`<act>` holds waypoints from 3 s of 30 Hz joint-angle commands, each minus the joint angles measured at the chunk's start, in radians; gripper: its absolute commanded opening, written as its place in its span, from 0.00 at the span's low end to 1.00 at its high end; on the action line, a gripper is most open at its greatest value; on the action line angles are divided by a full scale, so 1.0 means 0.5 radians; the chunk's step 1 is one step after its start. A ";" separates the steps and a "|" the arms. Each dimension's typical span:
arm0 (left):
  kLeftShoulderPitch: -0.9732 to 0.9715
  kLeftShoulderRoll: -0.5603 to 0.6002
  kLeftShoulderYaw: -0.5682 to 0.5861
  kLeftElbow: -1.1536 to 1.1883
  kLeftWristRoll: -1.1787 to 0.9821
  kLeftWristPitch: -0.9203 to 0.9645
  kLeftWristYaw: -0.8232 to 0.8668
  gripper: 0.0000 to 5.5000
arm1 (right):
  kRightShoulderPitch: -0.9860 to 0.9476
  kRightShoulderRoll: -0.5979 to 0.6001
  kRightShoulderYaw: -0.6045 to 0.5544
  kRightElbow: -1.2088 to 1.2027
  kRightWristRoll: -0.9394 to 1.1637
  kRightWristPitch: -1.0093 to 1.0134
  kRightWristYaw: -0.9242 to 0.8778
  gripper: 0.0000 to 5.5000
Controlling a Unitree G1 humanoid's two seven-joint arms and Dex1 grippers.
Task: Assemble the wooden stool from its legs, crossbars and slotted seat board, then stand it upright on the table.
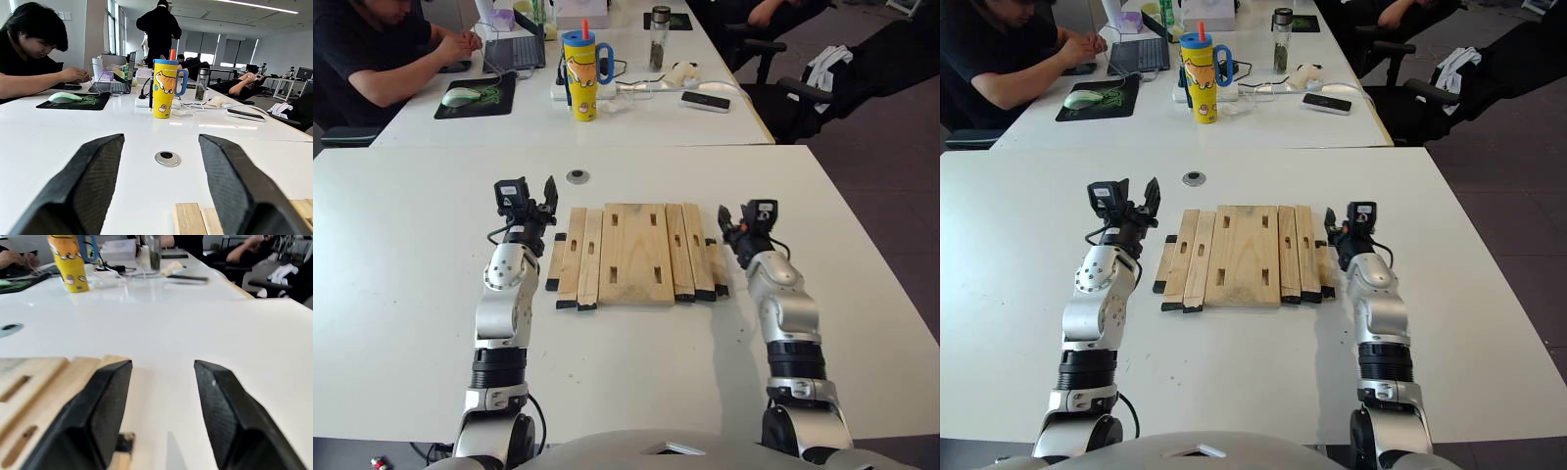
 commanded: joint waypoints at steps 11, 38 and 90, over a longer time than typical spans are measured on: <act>0.117 0.009 0.052 0.042 0.010 0.009 0.049 0.51 | 0.124 -0.125 0.091 -0.143 0.237 0.521 0.319 0.43; 0.113 0.006 0.042 0.099 0.025 -0.004 0.063 0.51 | -0.012 -0.089 -0.030 -0.131 0.330 0.564 0.105 0.43; -0.430 -0.196 0.427 -0.167 -1.736 1.370 -0.050 0.76 | -0.152 0.033 0.725 -0.363 0.020 -0.425 0.687 0.24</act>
